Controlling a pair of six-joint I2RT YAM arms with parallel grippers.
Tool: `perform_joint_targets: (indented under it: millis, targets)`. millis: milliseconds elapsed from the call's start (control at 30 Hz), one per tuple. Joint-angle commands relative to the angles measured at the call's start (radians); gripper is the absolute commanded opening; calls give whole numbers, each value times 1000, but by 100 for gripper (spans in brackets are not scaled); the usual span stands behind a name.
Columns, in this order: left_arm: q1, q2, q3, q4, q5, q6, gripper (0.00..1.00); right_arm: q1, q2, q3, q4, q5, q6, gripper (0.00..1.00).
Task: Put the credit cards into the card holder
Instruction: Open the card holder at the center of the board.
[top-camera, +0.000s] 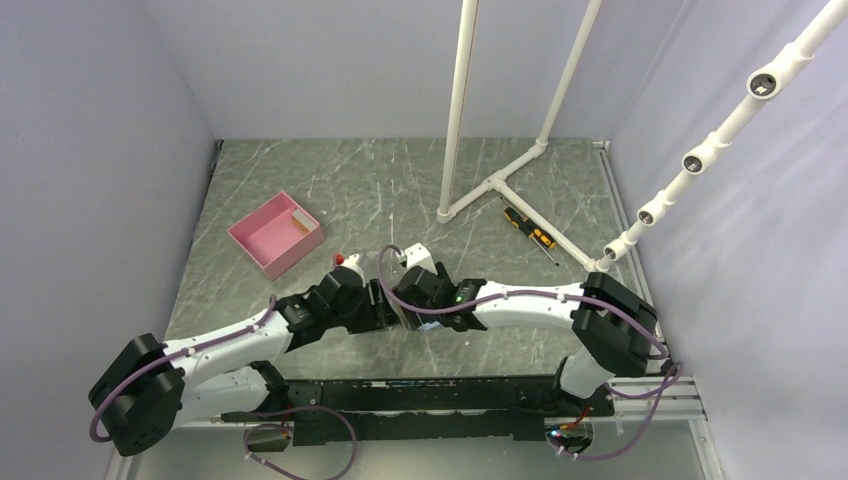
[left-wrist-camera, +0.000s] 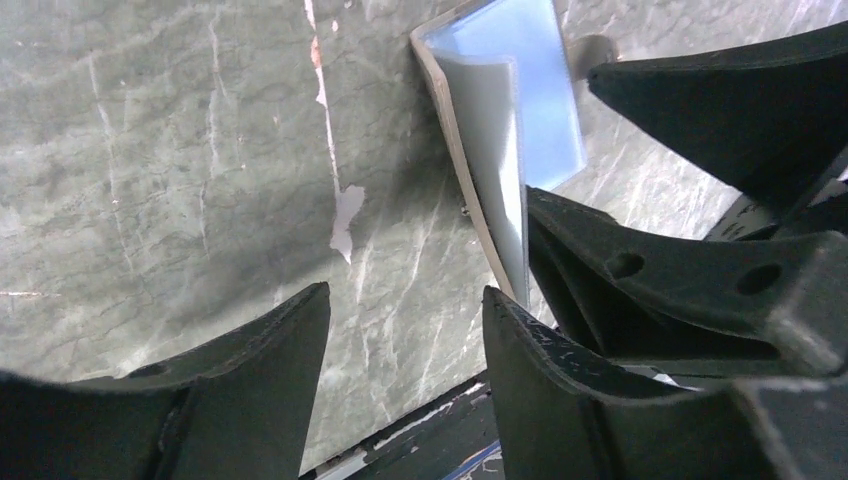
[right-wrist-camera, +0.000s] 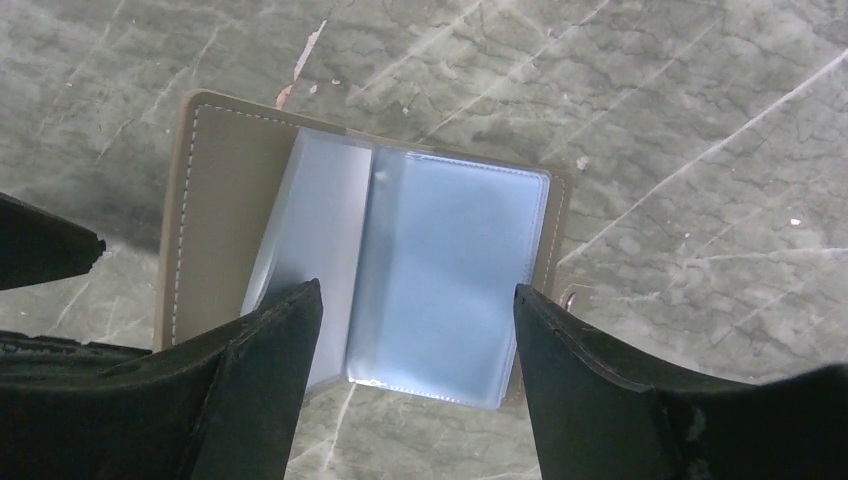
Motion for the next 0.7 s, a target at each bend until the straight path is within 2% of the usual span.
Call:
perform_joint_targets:
  millis: [0, 267, 333, 467, 667]
  targets:
    - [0, -32, 1, 75, 18, -6, 65, -15, -35, -24, 67, -66, 24, 73]
    - [0, -37, -10, 91, 29, -31, 71, -20, -56, -51, 142, -191, 31, 72]
    - [0, -74, -18, 69, 14, -45, 71, -21, -60, -54, 149, -210, 45, 71]
    - [-1, -156, -42, 8, -25, -68, 80, -23, -77, -59, 152, -220, 49, 71]
    - [-1, -242, -56, -76, -53, -94, 80, -30, -94, -67, 178, -272, 44, 71]
